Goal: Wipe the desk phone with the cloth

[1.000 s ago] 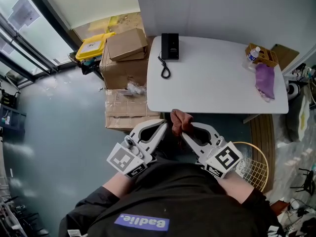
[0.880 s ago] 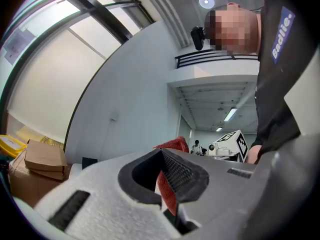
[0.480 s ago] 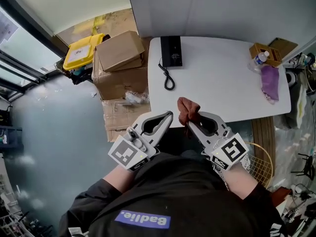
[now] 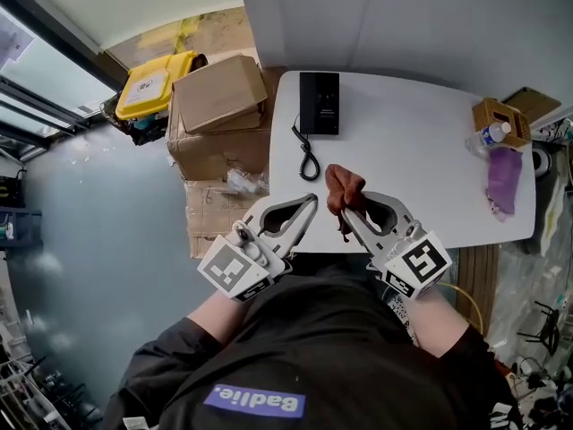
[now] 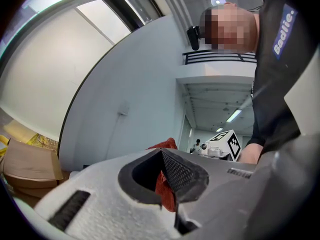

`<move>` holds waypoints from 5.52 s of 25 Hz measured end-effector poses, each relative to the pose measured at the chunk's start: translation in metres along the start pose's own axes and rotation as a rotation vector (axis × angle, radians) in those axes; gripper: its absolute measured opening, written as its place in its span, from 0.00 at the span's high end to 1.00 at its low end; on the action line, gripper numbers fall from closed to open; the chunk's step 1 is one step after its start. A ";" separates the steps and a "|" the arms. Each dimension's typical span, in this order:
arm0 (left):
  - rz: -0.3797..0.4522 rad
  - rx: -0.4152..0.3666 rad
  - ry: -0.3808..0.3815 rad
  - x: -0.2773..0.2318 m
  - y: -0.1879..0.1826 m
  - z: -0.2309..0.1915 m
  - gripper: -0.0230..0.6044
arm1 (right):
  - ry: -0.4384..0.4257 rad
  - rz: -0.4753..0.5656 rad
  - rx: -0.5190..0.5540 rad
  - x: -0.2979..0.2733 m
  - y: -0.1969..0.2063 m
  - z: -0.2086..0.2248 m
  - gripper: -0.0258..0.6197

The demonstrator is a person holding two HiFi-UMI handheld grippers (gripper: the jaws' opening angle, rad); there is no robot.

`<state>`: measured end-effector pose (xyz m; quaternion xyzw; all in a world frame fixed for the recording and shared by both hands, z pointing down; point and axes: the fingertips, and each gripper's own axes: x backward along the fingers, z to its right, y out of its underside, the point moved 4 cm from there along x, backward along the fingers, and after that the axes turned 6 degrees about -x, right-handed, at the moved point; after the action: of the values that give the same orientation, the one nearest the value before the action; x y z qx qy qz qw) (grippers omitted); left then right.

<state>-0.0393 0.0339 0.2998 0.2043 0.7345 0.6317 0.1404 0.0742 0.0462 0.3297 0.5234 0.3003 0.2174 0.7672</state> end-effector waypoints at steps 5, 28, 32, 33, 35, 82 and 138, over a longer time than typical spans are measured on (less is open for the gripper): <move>-0.027 0.013 -0.080 -0.032 0.013 -0.026 0.96 | -0.055 -0.041 0.032 -0.021 -0.005 0.057 0.84; -0.039 0.104 -0.258 -0.096 0.065 -0.134 0.96 | -0.006 -0.309 0.330 -0.198 0.021 0.274 0.84; -0.056 0.113 -0.254 -0.097 0.073 -0.138 0.96 | 0.005 -0.367 0.426 -0.230 0.019 0.293 0.84; -0.059 0.116 -0.256 -0.097 0.076 -0.138 0.96 | 0.010 -0.384 0.456 -0.236 0.020 0.297 0.84; -0.059 0.122 -0.263 -0.095 0.079 -0.139 0.96 | 0.014 -0.413 0.518 -0.246 0.024 0.304 0.84; 0.004 0.153 -0.325 -0.060 0.067 -0.142 0.96 | -0.058 -0.557 0.709 -0.276 0.030 0.246 0.84; -0.065 0.164 -0.254 -0.074 0.088 -0.097 0.96 | -0.185 -0.708 0.674 -0.174 0.173 0.199 0.84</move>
<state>-0.0083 -0.0757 0.3984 0.2695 0.7663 0.5336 0.2354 0.0817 -0.1391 0.5856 0.6252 0.4440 -0.2131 0.6054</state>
